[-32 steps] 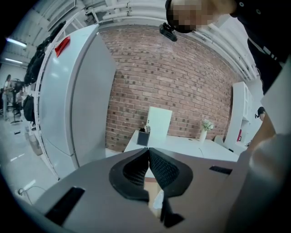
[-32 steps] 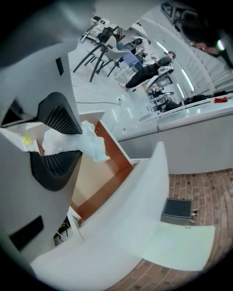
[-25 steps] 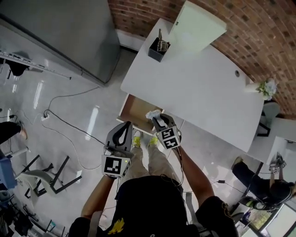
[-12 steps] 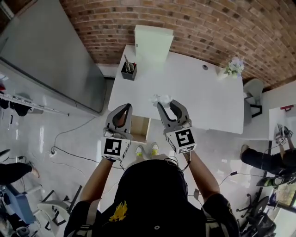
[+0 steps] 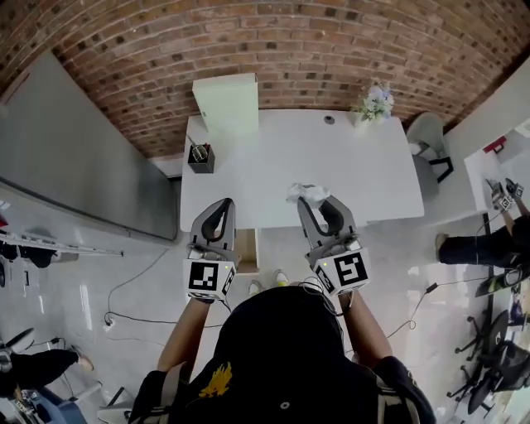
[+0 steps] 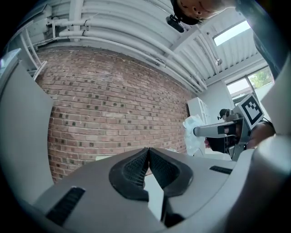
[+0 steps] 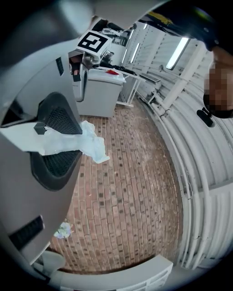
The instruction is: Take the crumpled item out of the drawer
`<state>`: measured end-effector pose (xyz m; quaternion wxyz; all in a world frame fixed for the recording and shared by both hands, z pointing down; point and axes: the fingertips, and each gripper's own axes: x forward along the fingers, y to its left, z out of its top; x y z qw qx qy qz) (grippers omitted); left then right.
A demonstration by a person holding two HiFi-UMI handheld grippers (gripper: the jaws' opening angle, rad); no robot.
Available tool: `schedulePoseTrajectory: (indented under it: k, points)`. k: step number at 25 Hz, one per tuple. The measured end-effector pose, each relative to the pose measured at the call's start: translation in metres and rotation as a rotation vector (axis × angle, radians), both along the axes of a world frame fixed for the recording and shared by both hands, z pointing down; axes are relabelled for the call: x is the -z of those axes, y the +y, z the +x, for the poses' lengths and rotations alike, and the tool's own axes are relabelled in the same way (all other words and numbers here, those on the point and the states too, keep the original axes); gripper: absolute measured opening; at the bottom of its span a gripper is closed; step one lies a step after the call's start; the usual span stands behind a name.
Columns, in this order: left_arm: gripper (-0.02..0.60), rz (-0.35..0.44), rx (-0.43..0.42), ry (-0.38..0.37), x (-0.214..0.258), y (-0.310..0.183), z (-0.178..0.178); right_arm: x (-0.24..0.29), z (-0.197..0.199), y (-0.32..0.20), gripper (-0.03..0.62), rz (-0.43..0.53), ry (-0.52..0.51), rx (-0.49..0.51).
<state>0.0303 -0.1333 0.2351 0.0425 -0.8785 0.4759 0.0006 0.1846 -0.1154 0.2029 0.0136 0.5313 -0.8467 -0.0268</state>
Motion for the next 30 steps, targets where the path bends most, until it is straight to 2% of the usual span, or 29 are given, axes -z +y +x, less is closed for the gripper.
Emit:
schedulePoseTrajectory:
  k: [4,10,16,25,30]
  points:
    - [0.018,-0.047,-0.028,0.010,-0.010,0.006,0.011,0.006,0.016,0.009,0.135,0.014,-0.014,-0.040]
    - [0.018,-0.049,-0.044,-0.004,-0.010,0.009,0.015,0.012,0.017,0.016,0.124,0.027,-0.015,-0.042]
    - [0.018,-0.050,-0.033,-0.002,-0.009,0.010,0.007,0.017,0.011,0.020,0.121,0.015,-0.049,-0.032]
    - [0.018,-0.060,-0.015,0.000,-0.012,0.021,-0.005,0.022,-0.002,0.030,0.120,0.015,-0.042,-0.007]
    - [0.018,-0.048,0.010,-0.024,-0.010,0.025,-0.018,0.018,-0.007,0.033,0.120,-0.001,-0.057,0.006]
